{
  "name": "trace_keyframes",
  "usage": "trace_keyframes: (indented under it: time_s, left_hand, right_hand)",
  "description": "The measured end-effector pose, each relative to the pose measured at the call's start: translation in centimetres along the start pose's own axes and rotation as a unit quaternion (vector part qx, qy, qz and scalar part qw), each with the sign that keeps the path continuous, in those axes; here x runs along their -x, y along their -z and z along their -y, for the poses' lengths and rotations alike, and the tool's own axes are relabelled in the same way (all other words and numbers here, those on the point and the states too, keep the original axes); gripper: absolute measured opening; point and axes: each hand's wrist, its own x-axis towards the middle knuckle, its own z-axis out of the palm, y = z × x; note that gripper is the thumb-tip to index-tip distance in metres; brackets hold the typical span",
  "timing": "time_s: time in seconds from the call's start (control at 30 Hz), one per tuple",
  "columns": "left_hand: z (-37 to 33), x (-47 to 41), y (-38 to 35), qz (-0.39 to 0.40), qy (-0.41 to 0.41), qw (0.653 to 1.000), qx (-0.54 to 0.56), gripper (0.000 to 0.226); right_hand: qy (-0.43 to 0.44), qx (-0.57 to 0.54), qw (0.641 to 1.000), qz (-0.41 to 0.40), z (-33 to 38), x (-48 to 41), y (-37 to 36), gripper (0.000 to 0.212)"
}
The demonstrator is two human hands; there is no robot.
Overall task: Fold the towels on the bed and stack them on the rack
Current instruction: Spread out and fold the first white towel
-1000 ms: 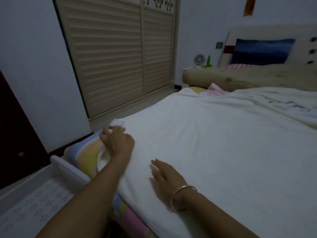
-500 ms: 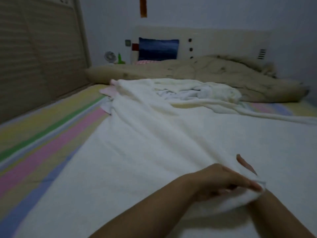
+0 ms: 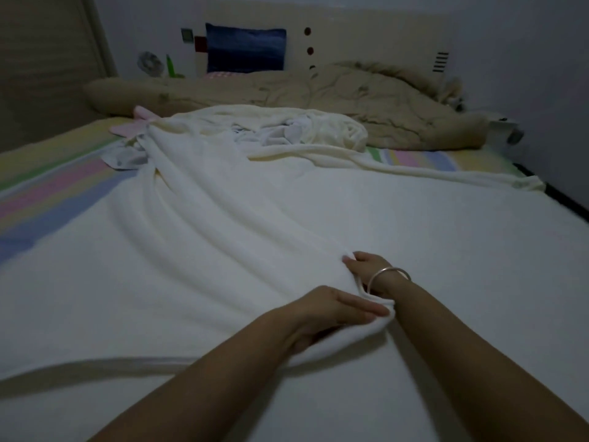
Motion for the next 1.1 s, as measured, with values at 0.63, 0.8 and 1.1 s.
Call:
trace_keyframes:
  time_s: [0.63,0.8,1.1]
  left_hand:
    - [-5.1,-15.5,-44.4,0.185,-0.085,0.973,-0.111,0.023]
    - [-2.3,-16.2,-49.0,0.138,-0.169,0.943,-0.251,0.019]
    - [1.9,-13.3,-49.9,-0.099,-0.343,0.795,-0.491,0.031]
  right_hand:
    - [-0.025,0.087,0.981,-0.172,-18.6,15.7,45.2,0.028]
    - [-0.034,0.042,0.982,-0.18,-22.7,17.3,46.9,0.025]
    - [-0.038,0.127,0.982,-0.133,-25.5,20.5,45.7,0.041]
